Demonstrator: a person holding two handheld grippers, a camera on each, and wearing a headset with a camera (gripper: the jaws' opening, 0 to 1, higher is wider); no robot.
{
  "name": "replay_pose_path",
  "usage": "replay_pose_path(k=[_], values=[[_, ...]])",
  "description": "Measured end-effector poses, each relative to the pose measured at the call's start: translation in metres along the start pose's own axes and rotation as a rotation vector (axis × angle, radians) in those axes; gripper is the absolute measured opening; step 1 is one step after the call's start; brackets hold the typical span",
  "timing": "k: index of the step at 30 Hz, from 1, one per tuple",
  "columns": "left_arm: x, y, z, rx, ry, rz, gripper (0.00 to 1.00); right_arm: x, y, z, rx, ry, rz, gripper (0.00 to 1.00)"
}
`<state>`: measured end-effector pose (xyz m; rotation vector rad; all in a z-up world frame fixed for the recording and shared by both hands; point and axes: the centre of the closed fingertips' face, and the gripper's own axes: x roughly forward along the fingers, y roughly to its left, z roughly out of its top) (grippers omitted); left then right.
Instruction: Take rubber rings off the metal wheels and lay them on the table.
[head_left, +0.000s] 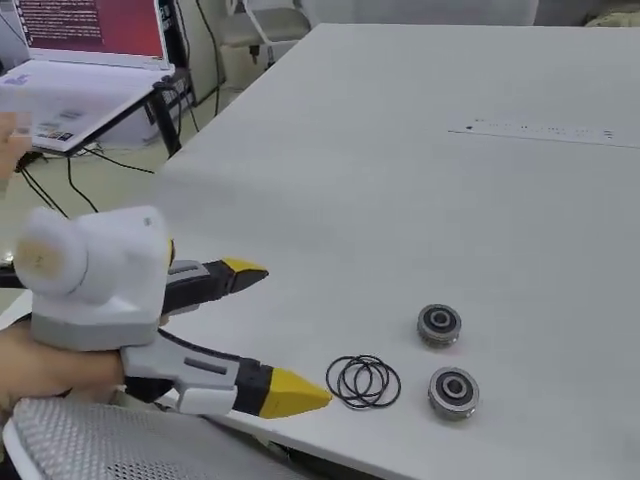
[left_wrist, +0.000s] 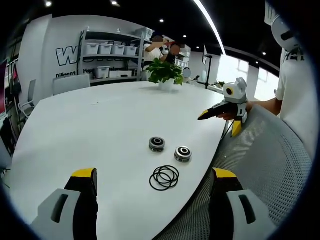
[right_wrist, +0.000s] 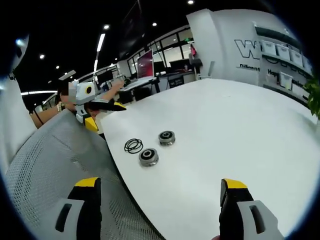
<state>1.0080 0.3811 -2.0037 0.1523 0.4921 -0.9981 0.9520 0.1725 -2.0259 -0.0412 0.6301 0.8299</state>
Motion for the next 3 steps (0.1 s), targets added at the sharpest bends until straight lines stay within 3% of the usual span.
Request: replay_pose_path(k=[3], values=[[-0.0001,0.0006,0.0019,-0.001,-0.012,-0.001,0.91,-0.0006,0.0002,-0.0005,-0.018,0.009,-0.003,0.98]])
